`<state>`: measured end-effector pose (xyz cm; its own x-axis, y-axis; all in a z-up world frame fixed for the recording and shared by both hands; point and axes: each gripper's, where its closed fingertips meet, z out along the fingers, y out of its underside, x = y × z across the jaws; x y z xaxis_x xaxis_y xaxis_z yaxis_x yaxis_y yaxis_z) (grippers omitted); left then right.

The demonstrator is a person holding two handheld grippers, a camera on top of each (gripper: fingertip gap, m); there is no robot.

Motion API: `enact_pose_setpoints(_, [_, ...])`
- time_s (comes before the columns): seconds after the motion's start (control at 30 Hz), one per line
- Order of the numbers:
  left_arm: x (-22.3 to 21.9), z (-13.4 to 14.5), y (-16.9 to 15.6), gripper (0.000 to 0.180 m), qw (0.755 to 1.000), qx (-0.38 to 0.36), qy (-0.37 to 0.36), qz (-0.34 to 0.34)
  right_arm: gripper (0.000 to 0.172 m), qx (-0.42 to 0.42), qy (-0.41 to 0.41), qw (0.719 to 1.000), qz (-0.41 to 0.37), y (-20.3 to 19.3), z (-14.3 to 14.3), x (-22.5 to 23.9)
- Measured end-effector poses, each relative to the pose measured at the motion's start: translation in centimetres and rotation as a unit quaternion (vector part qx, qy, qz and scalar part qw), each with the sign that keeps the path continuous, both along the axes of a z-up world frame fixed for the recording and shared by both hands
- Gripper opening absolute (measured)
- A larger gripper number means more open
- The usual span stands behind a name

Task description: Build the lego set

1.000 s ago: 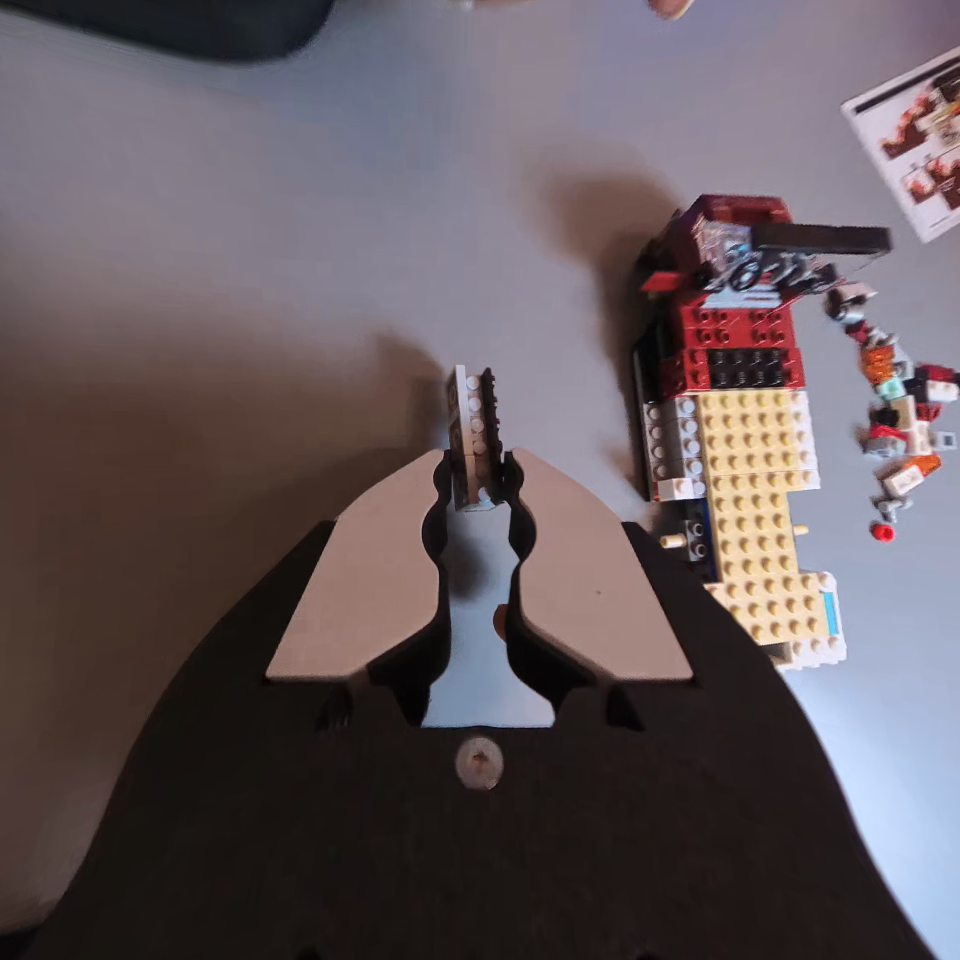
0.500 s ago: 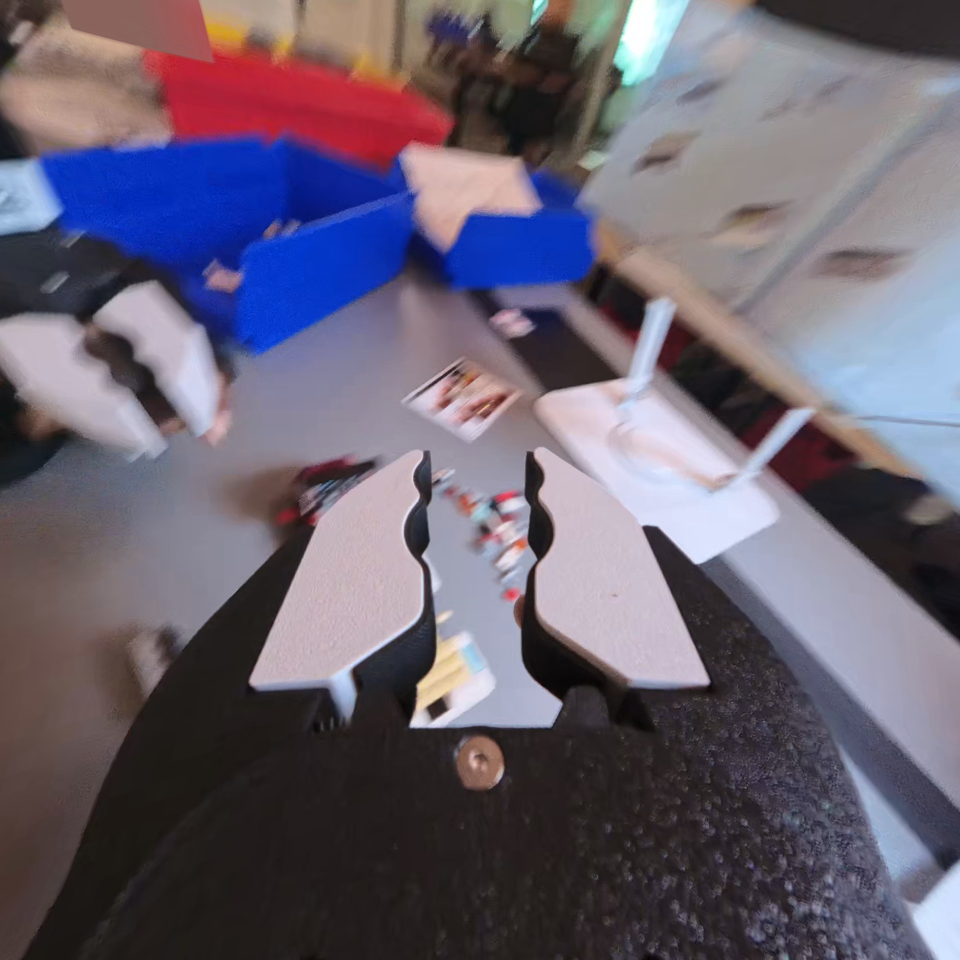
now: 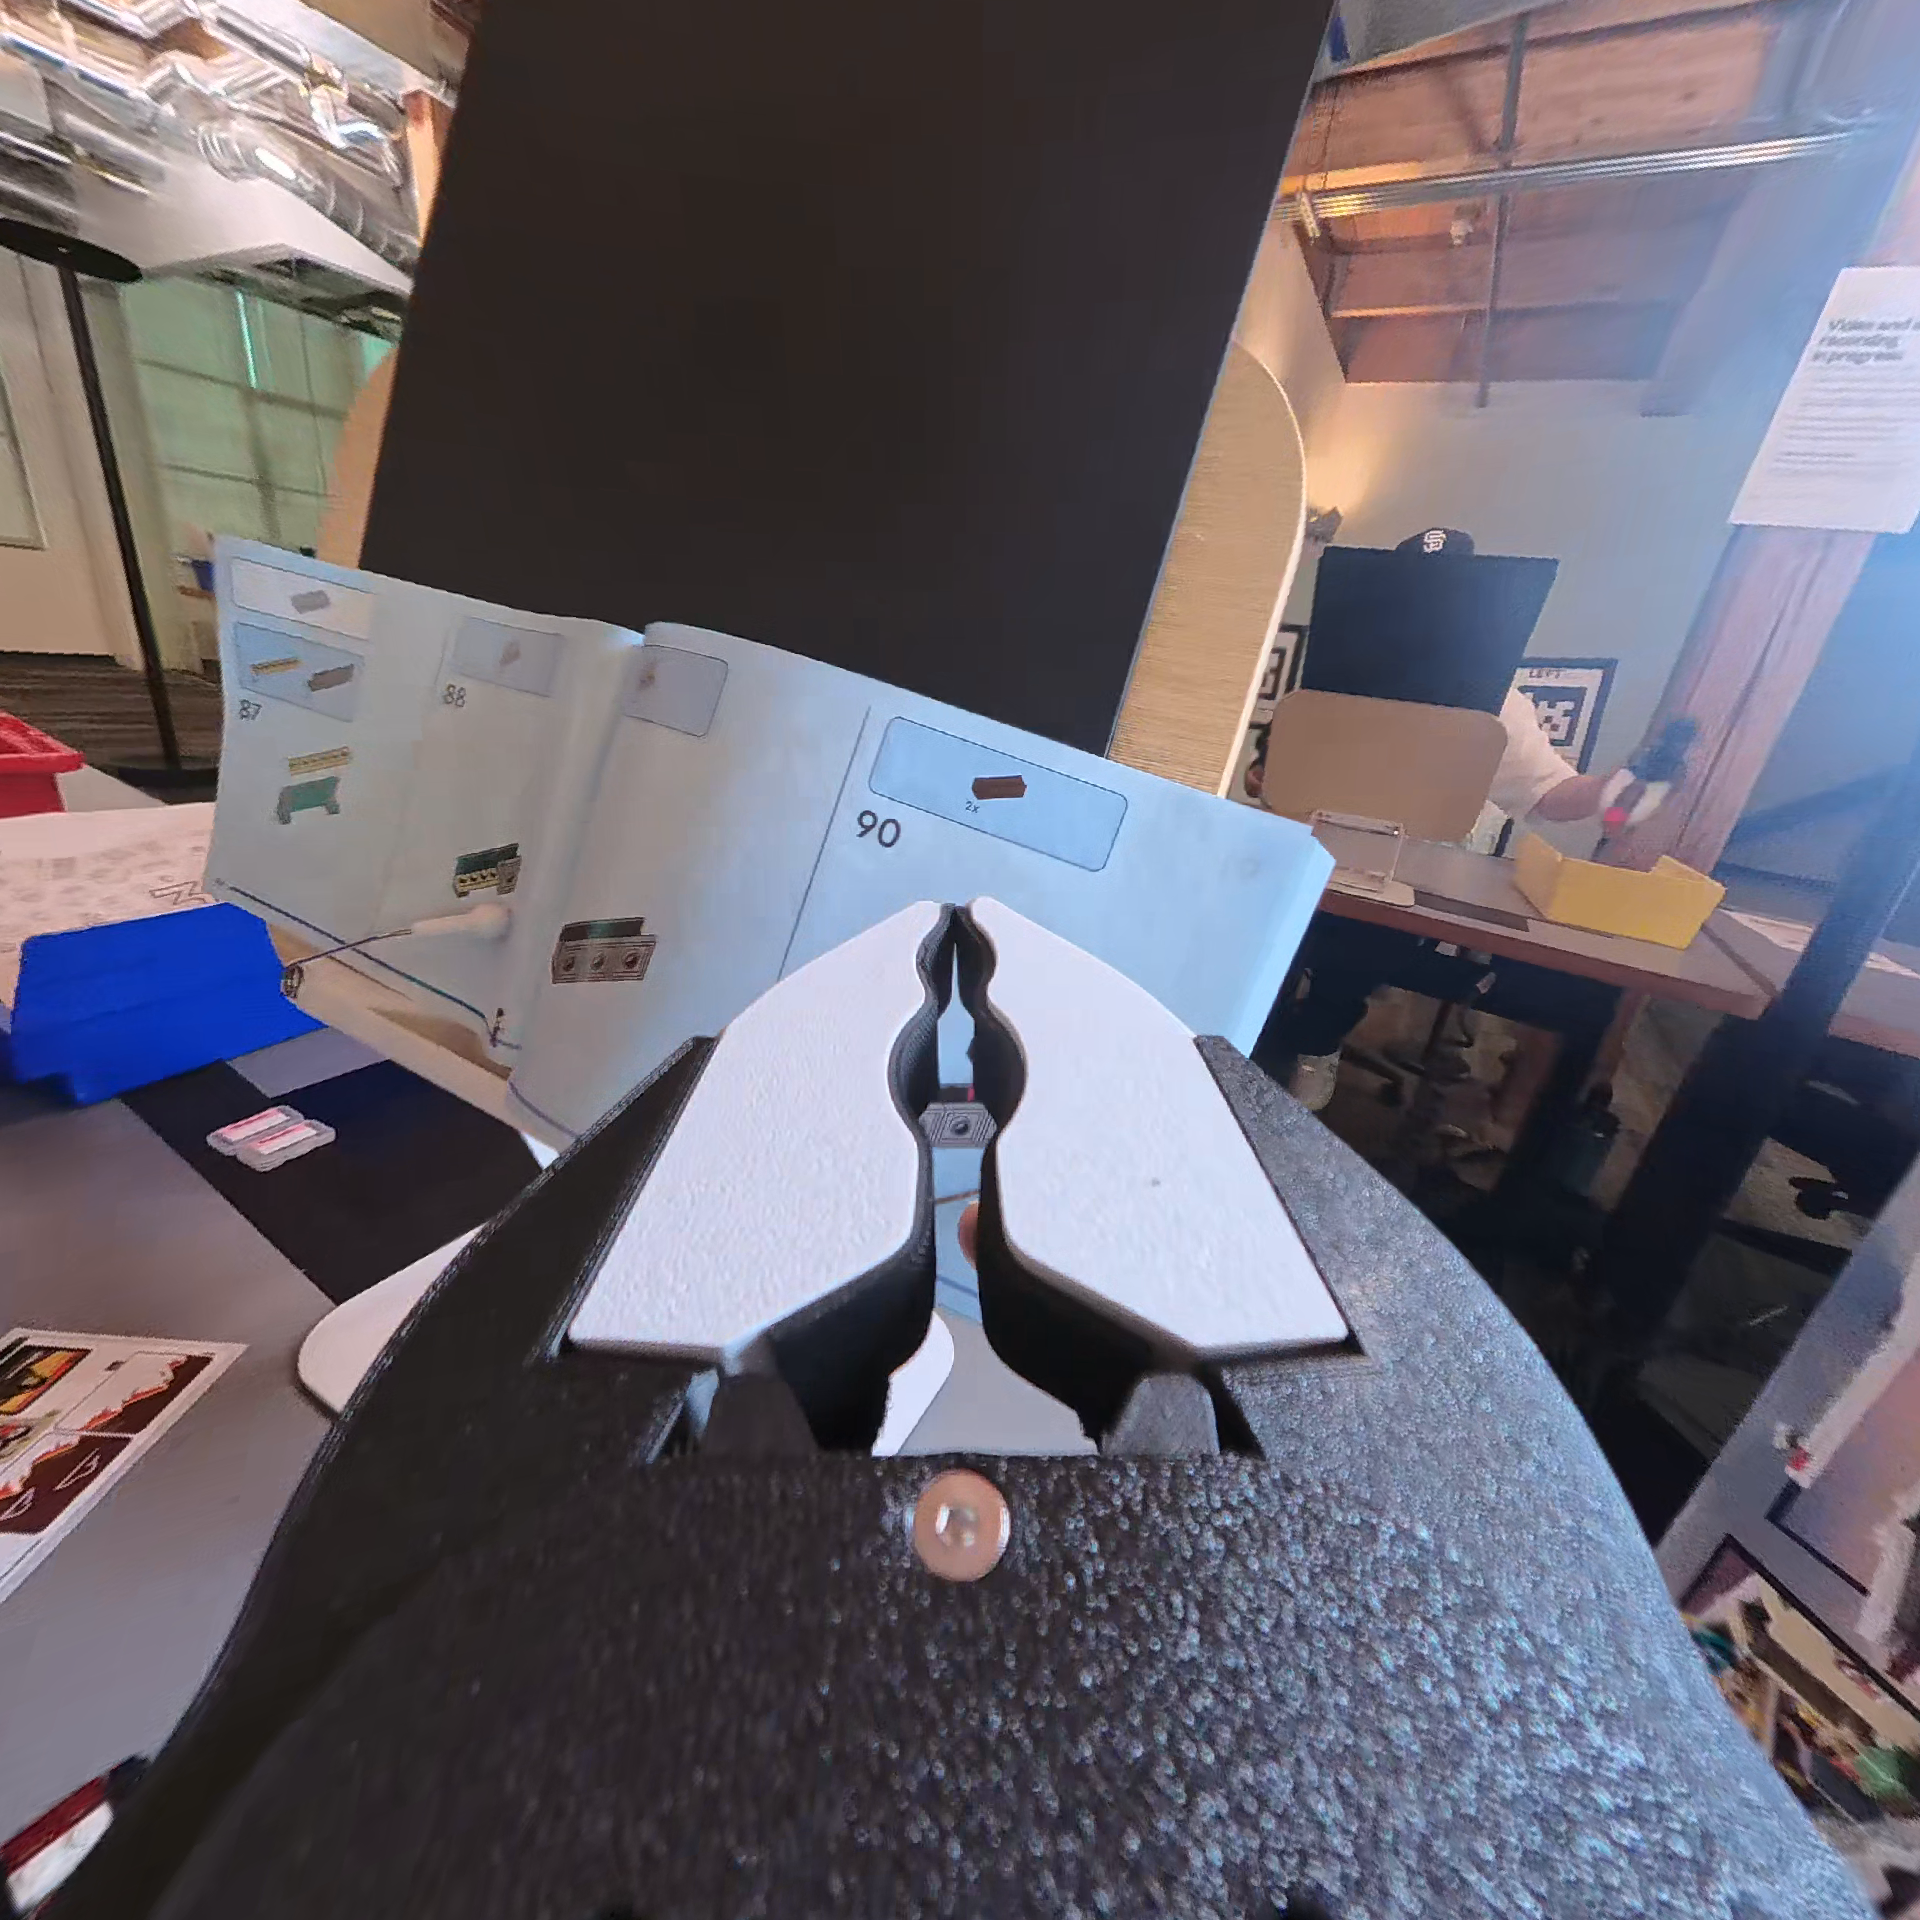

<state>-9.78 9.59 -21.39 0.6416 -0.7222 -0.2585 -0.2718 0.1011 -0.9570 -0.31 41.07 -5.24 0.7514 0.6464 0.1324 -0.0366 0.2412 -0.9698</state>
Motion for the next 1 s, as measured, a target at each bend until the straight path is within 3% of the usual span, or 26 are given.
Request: enact_pose_setpoints(1.0, [-0.2, -1.2, 0.8, 0.0, 1.0, -0.022, 0.013, 0.006, 0.0, 0.002, -0.025, 1.0, -0.016, 2.7, 0.2, -1.3])
